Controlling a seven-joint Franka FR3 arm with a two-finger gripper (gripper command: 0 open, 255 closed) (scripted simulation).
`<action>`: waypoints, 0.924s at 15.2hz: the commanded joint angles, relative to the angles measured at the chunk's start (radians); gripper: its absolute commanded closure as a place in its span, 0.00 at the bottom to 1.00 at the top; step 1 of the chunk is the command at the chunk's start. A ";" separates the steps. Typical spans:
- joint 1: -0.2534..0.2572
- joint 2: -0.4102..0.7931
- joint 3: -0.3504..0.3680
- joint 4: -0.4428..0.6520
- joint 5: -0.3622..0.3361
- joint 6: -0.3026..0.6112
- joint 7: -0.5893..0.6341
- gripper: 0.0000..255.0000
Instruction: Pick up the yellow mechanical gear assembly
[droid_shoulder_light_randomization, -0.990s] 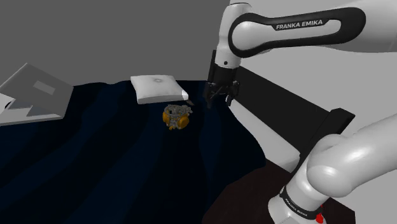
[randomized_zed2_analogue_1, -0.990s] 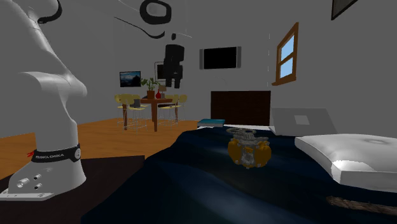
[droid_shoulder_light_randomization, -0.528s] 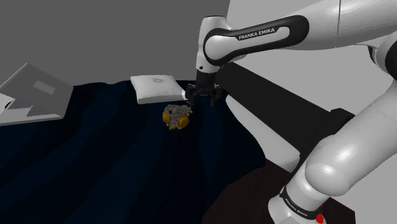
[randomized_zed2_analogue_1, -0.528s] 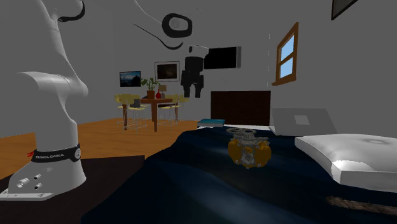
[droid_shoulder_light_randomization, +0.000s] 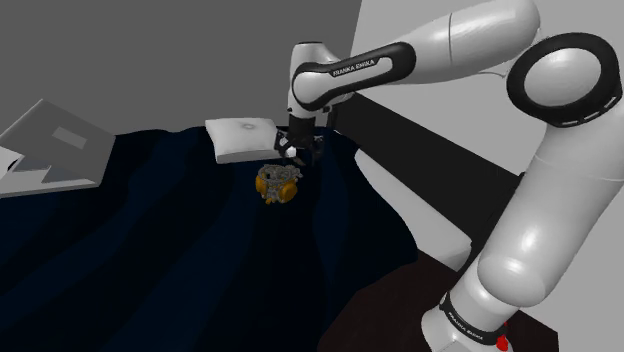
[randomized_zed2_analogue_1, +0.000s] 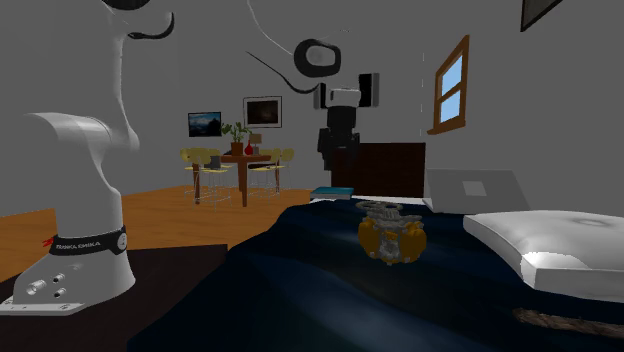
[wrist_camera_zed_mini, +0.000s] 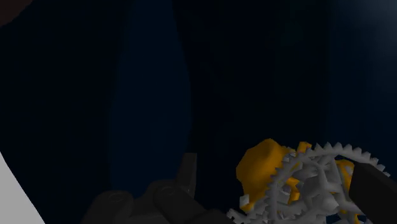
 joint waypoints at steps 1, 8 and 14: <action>0.001 0.067 -0.010 0.064 -0.021 0.006 0.073 0.00; 0.005 0.305 -0.076 0.317 -0.067 -0.002 0.272 0.00; 0.004 0.412 -0.107 0.410 -0.075 0.016 0.342 0.00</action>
